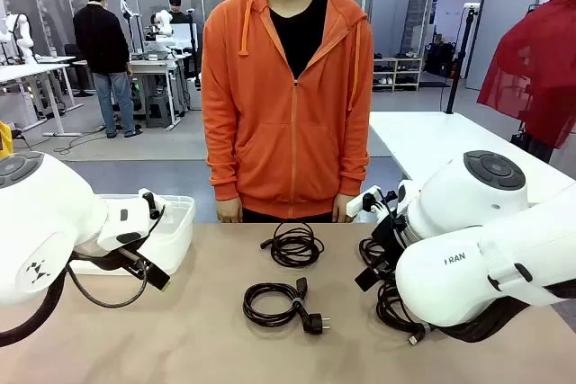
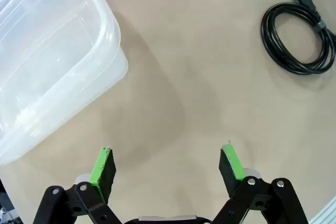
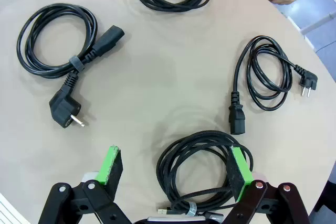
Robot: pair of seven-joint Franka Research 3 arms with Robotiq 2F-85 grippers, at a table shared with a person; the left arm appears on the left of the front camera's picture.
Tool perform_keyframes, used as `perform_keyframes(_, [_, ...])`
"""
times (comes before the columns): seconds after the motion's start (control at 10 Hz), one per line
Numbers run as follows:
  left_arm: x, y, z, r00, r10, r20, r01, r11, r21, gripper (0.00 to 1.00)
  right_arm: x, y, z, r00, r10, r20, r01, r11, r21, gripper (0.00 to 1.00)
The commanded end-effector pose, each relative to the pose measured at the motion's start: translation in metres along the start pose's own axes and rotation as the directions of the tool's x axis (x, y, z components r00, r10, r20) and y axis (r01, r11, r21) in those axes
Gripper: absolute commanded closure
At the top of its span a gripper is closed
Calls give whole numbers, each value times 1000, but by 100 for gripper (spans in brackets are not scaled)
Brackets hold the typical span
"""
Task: Organize and store the cables.
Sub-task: Place the Power Cable into the Organizing box.
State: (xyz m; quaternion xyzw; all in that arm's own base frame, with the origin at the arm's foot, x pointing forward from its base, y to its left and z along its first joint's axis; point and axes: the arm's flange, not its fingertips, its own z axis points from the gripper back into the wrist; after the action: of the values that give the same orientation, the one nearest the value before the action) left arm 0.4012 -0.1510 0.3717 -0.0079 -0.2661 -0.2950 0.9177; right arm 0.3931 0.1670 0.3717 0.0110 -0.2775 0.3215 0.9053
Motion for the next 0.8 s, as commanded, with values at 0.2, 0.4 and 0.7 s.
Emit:
perform_keyframes(0.2, [0,0,0,1000,-1,0,1,1000,0,0,0,0,0,1000,0,0,0,1000,0,0])
perform_keyframes(0.4, [0,0,0,1000,-1,0,1,1000,0,0,0,0,0,1000,0,0,0,1000,0,0])
perform_keyframes(0.7, [0,0,0,1000,-1,0,1,1000,0,0,0,0,0,1000,0,0,0,1000,0,0])
